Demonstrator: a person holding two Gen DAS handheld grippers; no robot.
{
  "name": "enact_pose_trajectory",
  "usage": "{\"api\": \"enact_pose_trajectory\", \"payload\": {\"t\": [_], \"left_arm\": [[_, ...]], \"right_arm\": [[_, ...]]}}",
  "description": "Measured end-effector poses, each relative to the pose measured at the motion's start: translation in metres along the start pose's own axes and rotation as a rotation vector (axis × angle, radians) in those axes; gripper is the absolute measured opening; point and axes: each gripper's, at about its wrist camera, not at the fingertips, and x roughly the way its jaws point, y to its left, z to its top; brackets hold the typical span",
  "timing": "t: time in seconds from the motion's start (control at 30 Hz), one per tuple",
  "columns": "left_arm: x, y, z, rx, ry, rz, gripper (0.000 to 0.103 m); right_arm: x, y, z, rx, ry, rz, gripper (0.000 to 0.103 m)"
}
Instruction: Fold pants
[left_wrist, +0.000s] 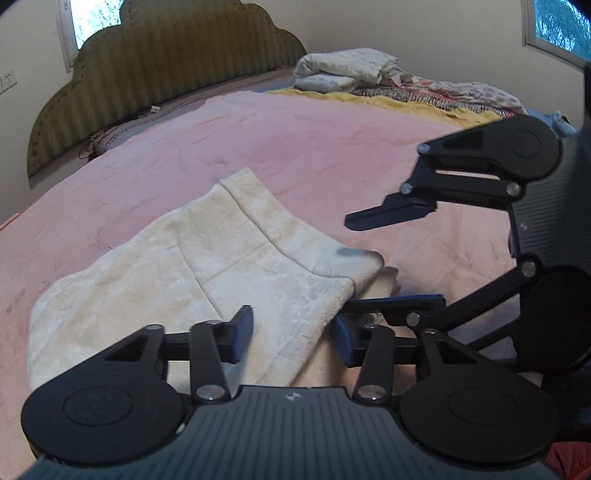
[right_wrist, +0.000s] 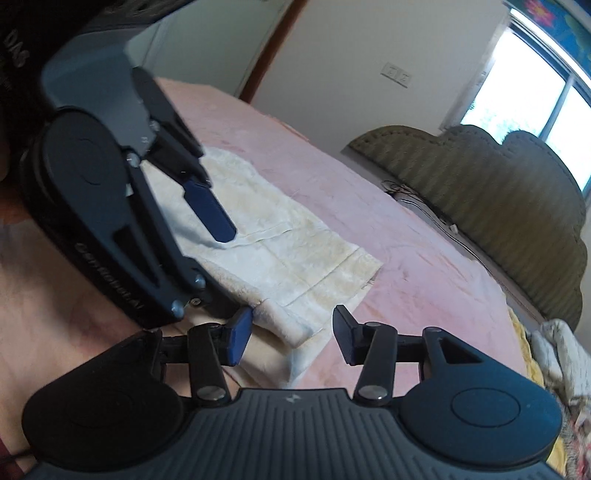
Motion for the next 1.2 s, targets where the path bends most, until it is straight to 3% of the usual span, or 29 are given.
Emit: {"api": "enact_pose_trajectory", "payload": {"t": [0.07, 0.1, 0.2, 0.43, 0.7, 0.8, 0.9, 1.0, 1.13, 1.2], "left_arm": [[-0.001, -0.003, -0.002, 0.007, -0.013, -0.005, 0.028], [-0.003, -0.004, -0.003, 0.012, -0.017, -0.008, 0.023], [-0.006, -0.008, -0.004, 0.020, -0.027, -0.026, 0.014], [-0.008, -0.012, -0.007, -0.008, -0.023, -0.087, 0.012], [-0.001, -0.006, -0.011, -0.030, -0.023, -0.121, 0.012], [-0.001, -0.005, -0.011, -0.039, -0.024, -0.124, 0.014], [-0.001, -0.010, -0.012, -0.043, -0.030, -0.120, 0.019], [-0.003, -0.014, -0.011, -0.029, -0.031, -0.109, 0.021], [-0.011, -0.013, -0.006, -0.049, -0.028, -0.123, 0.022], [-0.019, -0.007, -0.003, -0.079, -0.034, -0.151, 0.030]], "right_arm": [[0.005, -0.001, -0.001, -0.034, 0.008, 0.029, 0.044], [0.007, -0.002, -0.001, -0.040, 0.008, 0.053, 0.034], [0.006, 0.004, 0.002, -0.078, 0.015, 0.065, 0.020], [-0.002, 0.013, -0.001, -0.068, 0.059, 0.073, 0.013], [-0.004, -0.002, -0.005, -0.014, 0.094, 0.133, 0.014], [-0.019, -0.032, -0.004, 0.091, 0.067, 0.193, 0.015], [-0.025, -0.065, -0.003, 0.270, -0.047, 0.170, 0.015], [0.003, -0.092, 0.003, 0.445, -0.099, 0.201, 0.015], [0.075, -0.093, 0.019, 0.452, -0.013, 0.290, 0.015], [0.107, -0.088, 0.020, 0.449, 0.065, 0.246, 0.014]]}}
